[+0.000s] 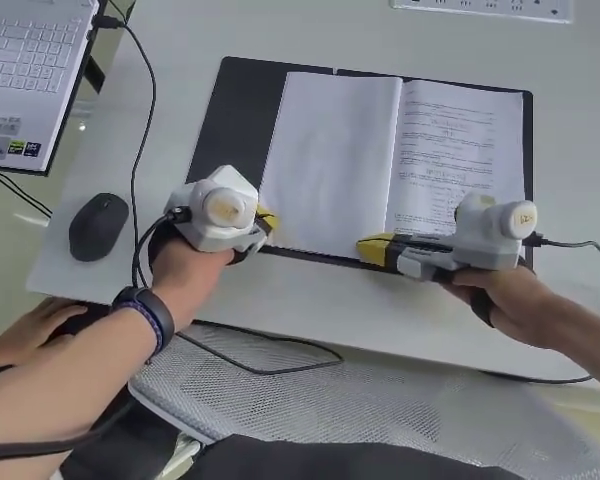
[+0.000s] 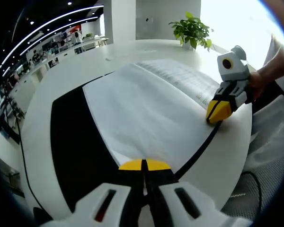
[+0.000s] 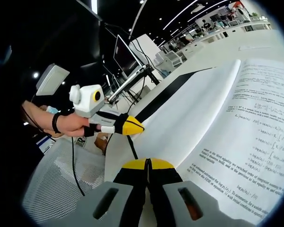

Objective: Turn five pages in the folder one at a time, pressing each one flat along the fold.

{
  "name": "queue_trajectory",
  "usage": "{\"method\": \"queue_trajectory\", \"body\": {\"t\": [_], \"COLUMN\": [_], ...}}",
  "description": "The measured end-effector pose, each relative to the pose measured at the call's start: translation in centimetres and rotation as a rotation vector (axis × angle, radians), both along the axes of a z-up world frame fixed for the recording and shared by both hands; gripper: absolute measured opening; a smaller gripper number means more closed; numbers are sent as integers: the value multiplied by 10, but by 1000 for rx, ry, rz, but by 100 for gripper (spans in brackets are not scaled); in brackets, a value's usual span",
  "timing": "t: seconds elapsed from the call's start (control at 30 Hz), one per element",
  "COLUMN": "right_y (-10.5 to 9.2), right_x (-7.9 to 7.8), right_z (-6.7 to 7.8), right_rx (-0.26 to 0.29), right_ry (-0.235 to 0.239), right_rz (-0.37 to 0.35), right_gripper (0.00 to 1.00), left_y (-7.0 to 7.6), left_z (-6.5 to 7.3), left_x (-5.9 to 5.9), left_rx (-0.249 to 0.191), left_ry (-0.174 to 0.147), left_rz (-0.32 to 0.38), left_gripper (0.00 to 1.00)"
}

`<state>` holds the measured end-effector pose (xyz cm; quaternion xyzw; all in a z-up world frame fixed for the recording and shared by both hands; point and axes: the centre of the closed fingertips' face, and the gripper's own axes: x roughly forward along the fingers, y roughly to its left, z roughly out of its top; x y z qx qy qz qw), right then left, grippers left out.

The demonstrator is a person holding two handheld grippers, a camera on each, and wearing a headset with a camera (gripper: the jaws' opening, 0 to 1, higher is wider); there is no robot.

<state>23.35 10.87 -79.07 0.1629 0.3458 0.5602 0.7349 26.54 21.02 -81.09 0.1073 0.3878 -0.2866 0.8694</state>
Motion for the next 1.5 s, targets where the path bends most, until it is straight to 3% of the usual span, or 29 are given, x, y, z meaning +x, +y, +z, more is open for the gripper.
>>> {"method": "queue_trajectory", "body": {"t": [0.53, 0.77, 1.1, 1.5], "right_y": [-1, -9, -21, -64], "right_x": [-1, 6, 22, 38], "right_z": [3, 14, 35, 60], "right_rx": [-24, -28, -42, -107], "right_ry": [16, 0, -69, -175], "right_rz": [-7, -36, -87, -177], "right_gripper": [0, 3, 10, 24], "left_y": [-2, -4, -8, -7], "left_z": [1, 9, 40, 75], "left_x": [-2, -3, 8, 6], "left_rx": [11, -9, -28, -43], "left_ry": [22, 33, -24, -85], "left_rz": [-33, -24, -36, -39], "left_gripper": [0, 9, 19, 32]}}
